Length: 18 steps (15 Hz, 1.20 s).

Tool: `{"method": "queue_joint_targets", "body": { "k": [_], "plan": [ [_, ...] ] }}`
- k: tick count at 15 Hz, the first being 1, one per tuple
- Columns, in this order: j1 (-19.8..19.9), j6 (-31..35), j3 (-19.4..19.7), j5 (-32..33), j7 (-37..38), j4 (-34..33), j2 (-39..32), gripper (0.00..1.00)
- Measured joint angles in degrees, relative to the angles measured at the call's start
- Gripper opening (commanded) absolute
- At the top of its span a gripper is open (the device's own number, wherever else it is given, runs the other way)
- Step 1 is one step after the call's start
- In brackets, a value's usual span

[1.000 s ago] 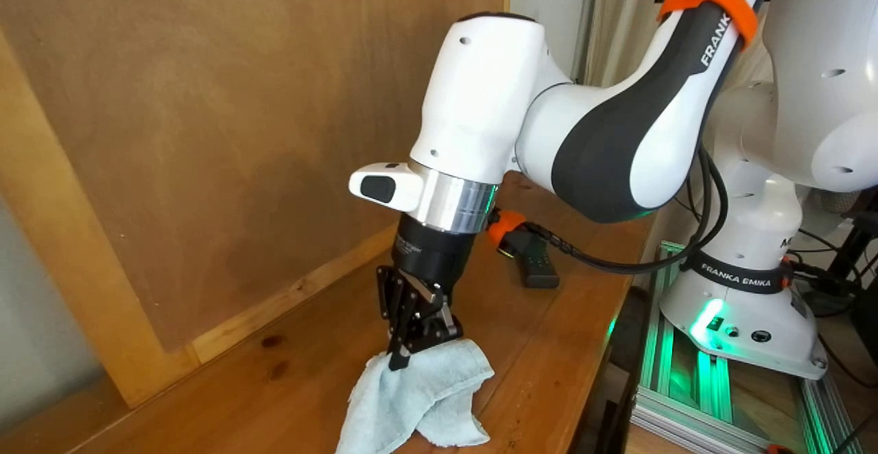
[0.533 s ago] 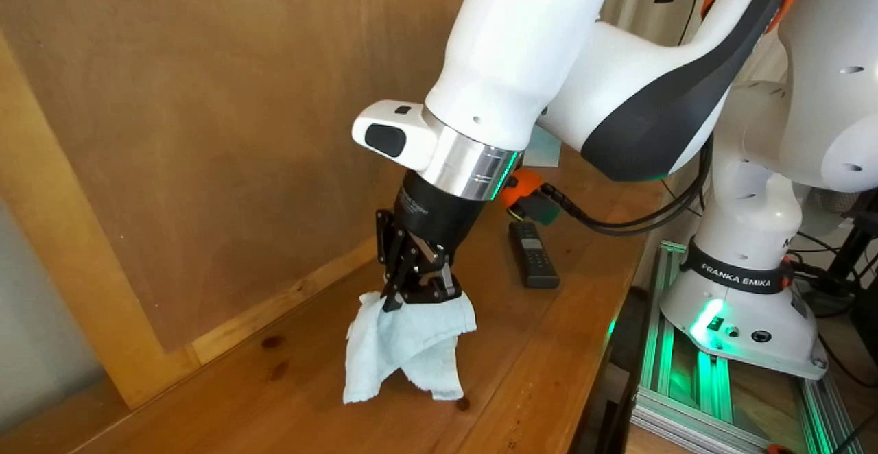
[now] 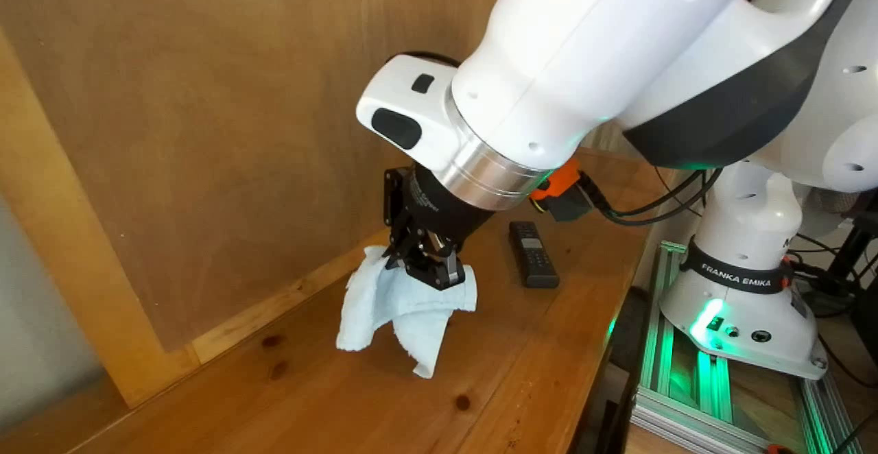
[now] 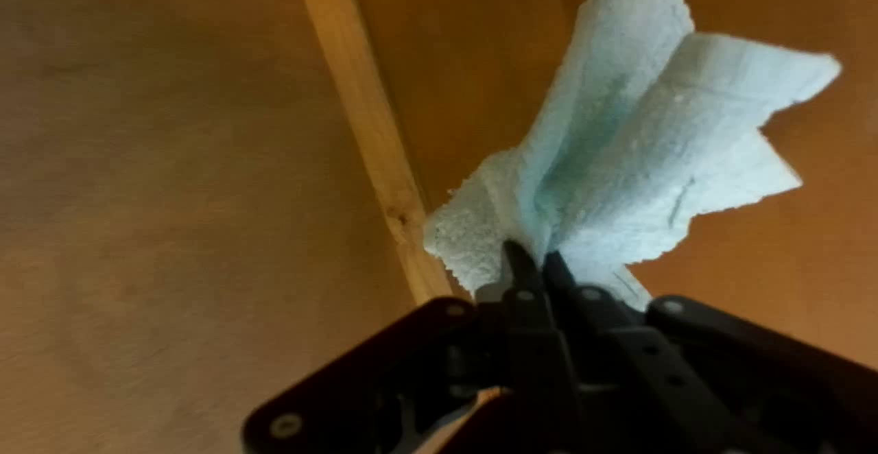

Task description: Spread the towel out

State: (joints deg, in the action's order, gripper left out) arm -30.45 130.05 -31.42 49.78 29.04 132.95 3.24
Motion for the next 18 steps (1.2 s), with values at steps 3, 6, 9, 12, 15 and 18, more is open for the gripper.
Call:
{"method": "queue_joint_targets", "body": {
  "k": [3,6,9,12,15,18],
  "plan": [
    [0.0,-9.6,-2.0,3.6,4.5,-1.5,-0.1,0.01],
    [0.3,-13.9,-2.1,3.7,5.8,-1.9,-0.7,0.01],
    [1.4,-14.1,-0.9,3.6,5.9,-1.9,-2.3,0.01],
    [2.7,-11.8,1.4,3.6,5.7,-1.8,-4.5,0.01],
    [3.9,-6.0,4.1,3.5,5.0,-1.6,-6.7,0.01],
    [5.1,1.3,6.4,3.1,3.6,-1.1,-8.7,0.01]
  ]
}}
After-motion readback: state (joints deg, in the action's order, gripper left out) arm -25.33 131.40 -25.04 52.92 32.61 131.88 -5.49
